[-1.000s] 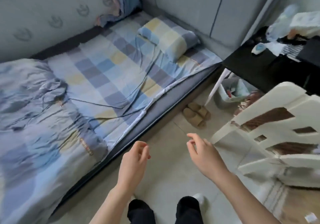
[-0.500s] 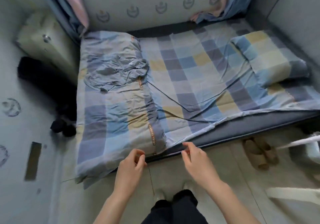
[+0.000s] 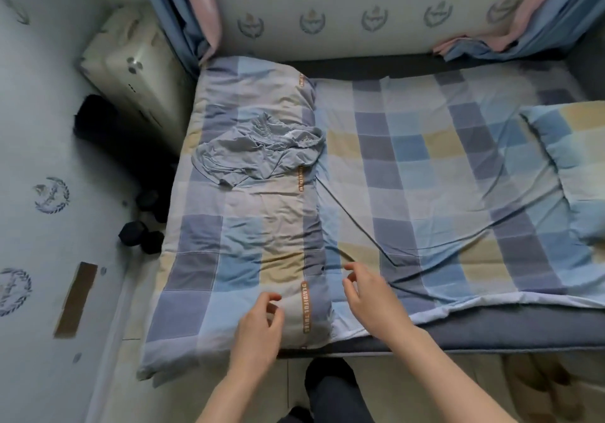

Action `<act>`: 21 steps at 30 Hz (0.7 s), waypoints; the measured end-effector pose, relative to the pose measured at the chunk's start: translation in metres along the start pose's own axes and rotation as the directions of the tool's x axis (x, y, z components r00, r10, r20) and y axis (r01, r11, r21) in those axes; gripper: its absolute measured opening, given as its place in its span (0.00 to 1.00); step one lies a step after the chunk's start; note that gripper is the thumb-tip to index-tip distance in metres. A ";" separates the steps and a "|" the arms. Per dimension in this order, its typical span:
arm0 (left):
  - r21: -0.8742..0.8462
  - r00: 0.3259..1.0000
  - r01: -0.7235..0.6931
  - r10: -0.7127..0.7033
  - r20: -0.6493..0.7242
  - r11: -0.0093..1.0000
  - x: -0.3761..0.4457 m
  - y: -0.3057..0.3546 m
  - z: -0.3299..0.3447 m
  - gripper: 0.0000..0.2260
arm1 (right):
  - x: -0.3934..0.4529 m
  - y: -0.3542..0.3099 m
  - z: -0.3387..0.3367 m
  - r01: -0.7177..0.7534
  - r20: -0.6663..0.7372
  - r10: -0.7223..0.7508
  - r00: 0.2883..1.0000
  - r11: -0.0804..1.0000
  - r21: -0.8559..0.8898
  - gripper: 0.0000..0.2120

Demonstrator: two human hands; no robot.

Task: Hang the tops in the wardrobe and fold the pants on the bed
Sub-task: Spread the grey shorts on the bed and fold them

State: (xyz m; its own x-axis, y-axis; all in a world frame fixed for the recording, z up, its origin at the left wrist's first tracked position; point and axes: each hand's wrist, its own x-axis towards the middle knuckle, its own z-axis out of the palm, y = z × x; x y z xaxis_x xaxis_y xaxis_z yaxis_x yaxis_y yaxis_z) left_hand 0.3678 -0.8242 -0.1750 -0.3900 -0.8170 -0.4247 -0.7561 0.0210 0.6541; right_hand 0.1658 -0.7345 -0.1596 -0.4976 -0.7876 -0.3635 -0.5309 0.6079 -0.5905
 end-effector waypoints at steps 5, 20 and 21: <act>-0.055 0.999 -0.007 0.004 -0.054 0.998 0.092 0.034 -0.001 0.07 | 0.104 -0.008 -0.026 0.027 0.016 -0.027 1.000 0.999 -0.040 0.15; 0.357 1.000 0.023 -0.025 0.000 0.934 0.446 -0.039 0.021 0.13 | 0.447 0.017 0.067 -0.009 0.005 0.010 1.000 0.995 -0.101 0.15; 0.390 0.999 0.017 -0.031 0.029 0.921 0.468 -0.049 0.031 0.13 | 0.472 0.022 0.076 0.000 0.020 0.003 1.000 0.991 -0.133 0.15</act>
State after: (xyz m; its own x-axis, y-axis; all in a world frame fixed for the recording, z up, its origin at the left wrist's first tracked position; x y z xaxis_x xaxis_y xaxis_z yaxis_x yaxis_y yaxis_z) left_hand 0.2062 -1.1904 -0.4253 -0.3815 -0.8001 -0.4629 -0.9077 0.2297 0.3511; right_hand -0.0283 -1.1003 -0.3991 -0.4852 -0.7877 -0.3797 -0.6172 0.6161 -0.4894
